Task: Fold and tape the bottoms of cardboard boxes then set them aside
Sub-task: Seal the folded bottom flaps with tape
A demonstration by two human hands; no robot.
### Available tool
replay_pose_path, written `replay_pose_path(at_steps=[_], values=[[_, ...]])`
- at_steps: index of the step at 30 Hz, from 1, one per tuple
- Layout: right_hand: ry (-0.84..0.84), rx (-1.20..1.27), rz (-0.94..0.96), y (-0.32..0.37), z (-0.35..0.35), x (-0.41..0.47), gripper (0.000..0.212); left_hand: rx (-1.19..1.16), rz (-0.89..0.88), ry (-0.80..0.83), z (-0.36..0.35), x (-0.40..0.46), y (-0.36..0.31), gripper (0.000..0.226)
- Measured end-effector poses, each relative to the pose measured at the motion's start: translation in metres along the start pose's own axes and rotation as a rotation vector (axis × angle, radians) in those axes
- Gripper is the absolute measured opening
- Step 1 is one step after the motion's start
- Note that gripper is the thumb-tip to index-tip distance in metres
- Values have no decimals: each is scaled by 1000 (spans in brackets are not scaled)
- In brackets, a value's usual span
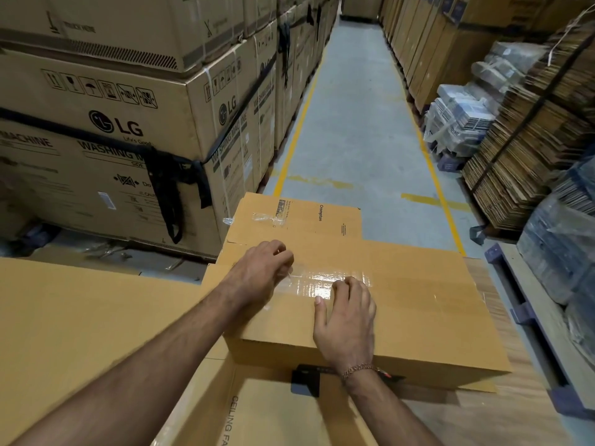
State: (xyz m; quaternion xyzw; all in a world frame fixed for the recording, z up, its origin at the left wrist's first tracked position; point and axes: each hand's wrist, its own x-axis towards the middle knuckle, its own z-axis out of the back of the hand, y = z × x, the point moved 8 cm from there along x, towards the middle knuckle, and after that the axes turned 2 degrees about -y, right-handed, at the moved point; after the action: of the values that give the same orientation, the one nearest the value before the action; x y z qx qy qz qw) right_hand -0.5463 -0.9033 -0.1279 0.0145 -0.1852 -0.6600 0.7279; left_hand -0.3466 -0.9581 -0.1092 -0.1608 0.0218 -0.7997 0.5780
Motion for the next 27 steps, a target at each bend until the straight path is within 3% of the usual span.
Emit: replay_pose_path(at_steps=[8,16,27], values=[[15,-4,-7,-1,-3,3,45,-176,113,38,6,-11,21,17],[14,0,-7,0,-5,3,46,-484,339,-76,26,-25,49,25],[17,-5,-8,-1,-5,1,47,-1125,715,-264,29,-49,95,19]])
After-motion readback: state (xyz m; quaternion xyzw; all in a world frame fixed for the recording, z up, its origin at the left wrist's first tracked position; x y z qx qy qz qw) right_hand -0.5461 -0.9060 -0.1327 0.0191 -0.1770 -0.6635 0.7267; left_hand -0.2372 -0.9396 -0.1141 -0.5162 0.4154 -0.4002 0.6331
